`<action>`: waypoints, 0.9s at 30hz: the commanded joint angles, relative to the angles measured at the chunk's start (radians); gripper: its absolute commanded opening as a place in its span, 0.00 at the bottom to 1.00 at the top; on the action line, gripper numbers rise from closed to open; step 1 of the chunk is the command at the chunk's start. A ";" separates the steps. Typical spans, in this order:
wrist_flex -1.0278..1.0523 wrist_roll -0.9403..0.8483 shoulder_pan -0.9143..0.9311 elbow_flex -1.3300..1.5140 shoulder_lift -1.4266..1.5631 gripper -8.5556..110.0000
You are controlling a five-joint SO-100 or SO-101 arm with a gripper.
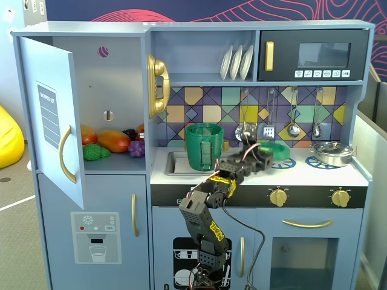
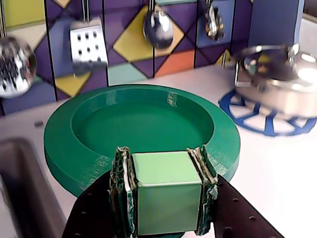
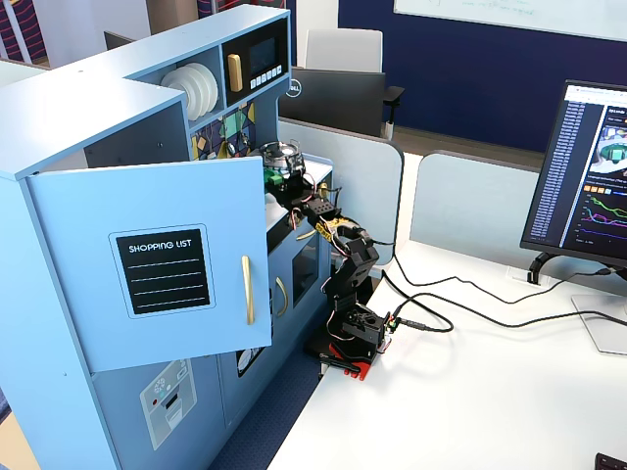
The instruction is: Pick up the lid from the counter and put it on the green recipient
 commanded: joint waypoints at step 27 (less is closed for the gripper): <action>0.356 -0.031 -0.425 -0.500 0.071 0.07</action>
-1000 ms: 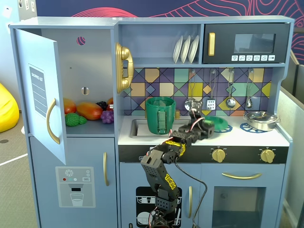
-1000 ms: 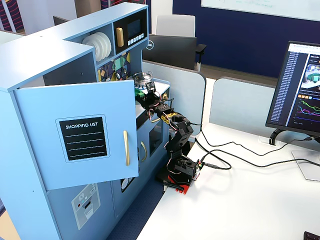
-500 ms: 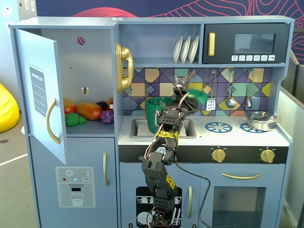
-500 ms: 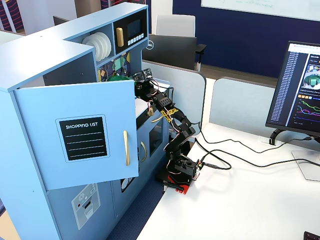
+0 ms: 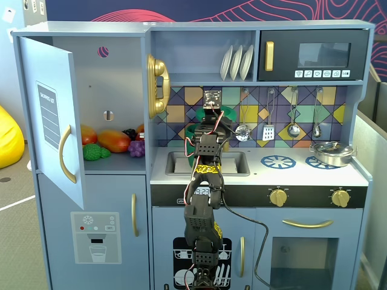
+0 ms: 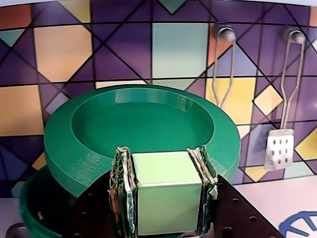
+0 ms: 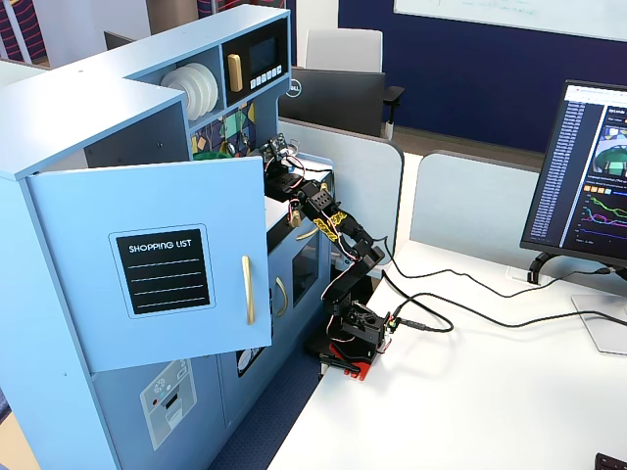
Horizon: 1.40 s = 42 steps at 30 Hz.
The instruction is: Pick up the lid from the counter and put it on the green recipient
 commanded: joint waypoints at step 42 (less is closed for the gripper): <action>0.026 -0.063 -0.087 0.057 -0.023 0.07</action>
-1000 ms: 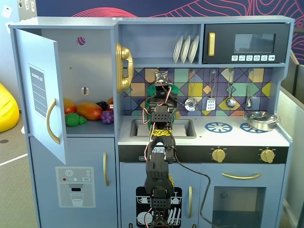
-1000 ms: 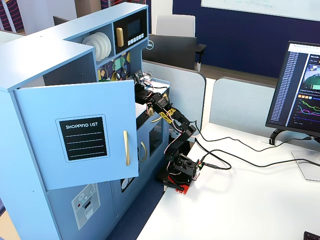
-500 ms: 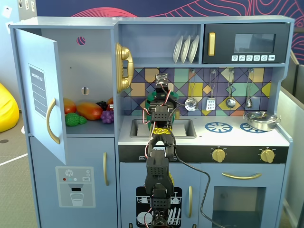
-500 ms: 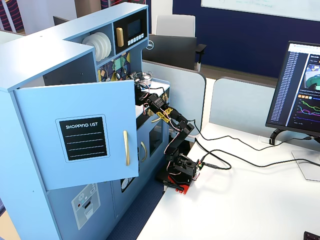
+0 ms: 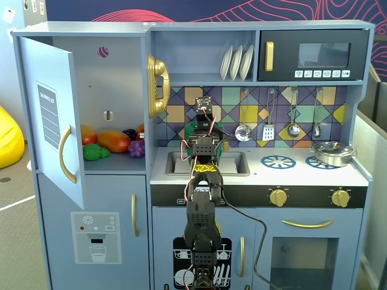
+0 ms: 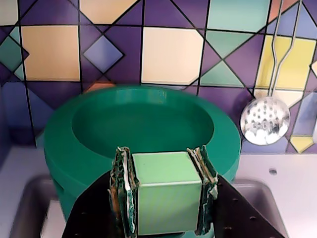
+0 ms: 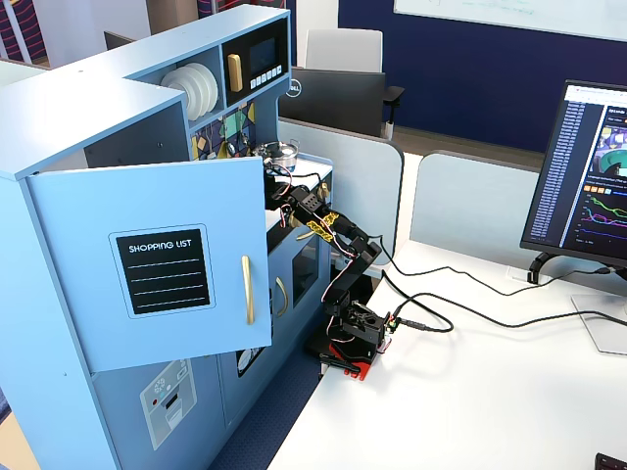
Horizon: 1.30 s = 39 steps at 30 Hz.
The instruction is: Pick up the lid from the counter and put it on the green recipient
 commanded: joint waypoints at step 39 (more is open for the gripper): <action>0.730 -0.035 0.087 1.066 1.092 0.09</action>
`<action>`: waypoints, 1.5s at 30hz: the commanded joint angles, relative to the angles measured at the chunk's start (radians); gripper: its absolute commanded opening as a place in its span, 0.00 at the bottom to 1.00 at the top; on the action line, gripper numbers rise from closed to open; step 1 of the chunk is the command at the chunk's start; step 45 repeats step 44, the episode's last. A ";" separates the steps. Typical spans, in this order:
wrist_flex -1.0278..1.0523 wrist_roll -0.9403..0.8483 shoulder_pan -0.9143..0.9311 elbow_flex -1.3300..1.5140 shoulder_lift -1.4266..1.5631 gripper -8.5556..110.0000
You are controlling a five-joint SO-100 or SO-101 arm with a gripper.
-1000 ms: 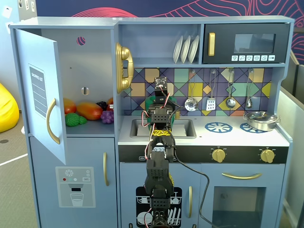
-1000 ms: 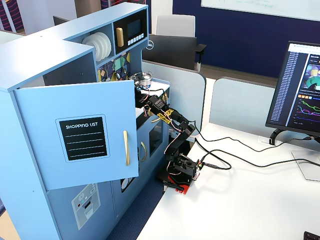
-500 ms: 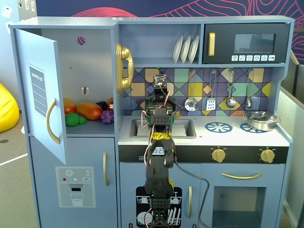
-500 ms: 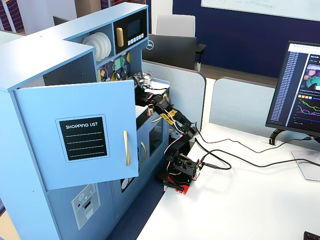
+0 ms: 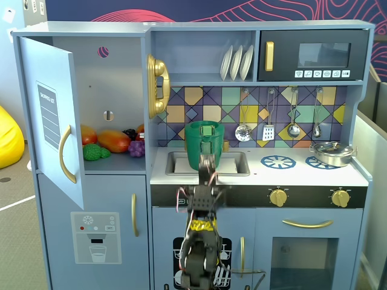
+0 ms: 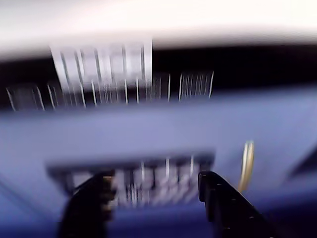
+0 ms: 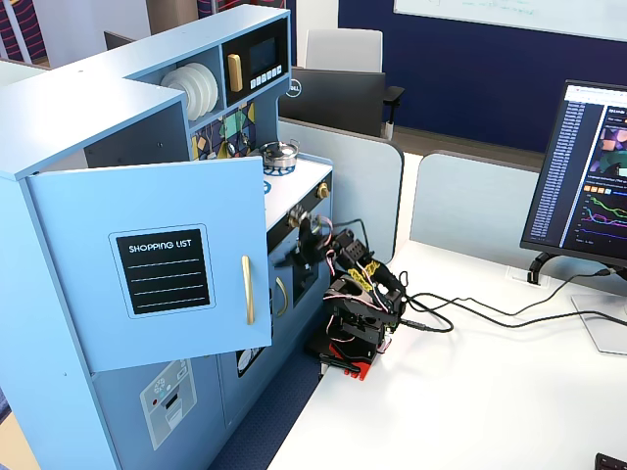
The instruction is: Pick up the lid from the counter and put it on the green recipient
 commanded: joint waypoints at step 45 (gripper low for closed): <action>0.403 0.179 -0.071 0.463 0.064 0.10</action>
